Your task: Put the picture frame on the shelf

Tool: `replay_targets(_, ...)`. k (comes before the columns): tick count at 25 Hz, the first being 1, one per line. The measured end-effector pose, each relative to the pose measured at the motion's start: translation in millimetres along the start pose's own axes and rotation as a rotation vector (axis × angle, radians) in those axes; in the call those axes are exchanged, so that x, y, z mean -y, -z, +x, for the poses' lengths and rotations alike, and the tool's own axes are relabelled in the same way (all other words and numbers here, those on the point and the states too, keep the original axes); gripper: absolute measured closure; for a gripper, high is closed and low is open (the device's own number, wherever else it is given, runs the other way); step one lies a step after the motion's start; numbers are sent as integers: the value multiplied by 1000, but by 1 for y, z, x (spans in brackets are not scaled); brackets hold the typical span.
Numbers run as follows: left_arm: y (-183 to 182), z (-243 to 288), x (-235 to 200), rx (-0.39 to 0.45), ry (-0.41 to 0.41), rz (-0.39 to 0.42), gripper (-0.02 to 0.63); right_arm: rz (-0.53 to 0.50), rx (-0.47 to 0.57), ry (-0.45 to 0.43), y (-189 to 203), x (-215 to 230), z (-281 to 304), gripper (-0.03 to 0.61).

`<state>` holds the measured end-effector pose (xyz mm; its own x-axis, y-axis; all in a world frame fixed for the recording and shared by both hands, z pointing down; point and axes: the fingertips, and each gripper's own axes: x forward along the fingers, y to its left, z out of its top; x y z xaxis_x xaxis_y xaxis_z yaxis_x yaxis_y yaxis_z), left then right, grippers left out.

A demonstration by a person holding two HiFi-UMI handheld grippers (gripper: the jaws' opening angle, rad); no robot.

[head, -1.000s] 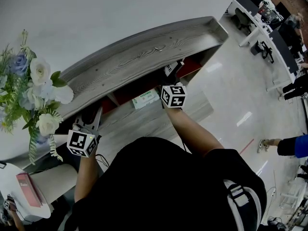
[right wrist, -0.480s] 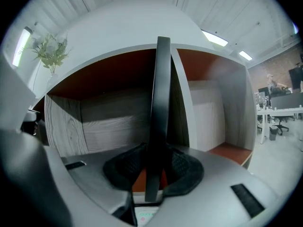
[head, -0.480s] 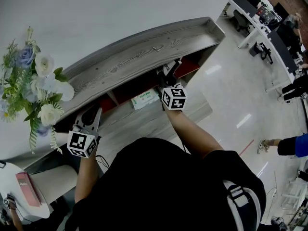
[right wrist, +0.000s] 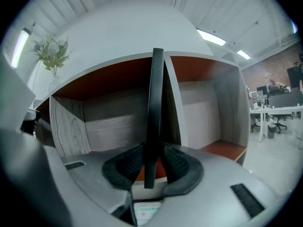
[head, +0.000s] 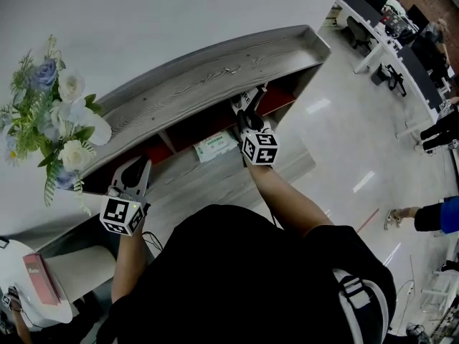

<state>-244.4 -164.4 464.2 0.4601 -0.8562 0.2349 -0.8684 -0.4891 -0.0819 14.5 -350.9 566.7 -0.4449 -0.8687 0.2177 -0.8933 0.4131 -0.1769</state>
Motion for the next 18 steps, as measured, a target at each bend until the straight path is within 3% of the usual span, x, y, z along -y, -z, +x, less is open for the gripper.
replay_targets(18, -3, -16, 25, 2, 9, 9, 568, 3, -4, 10, 4, 7, -33, 463)
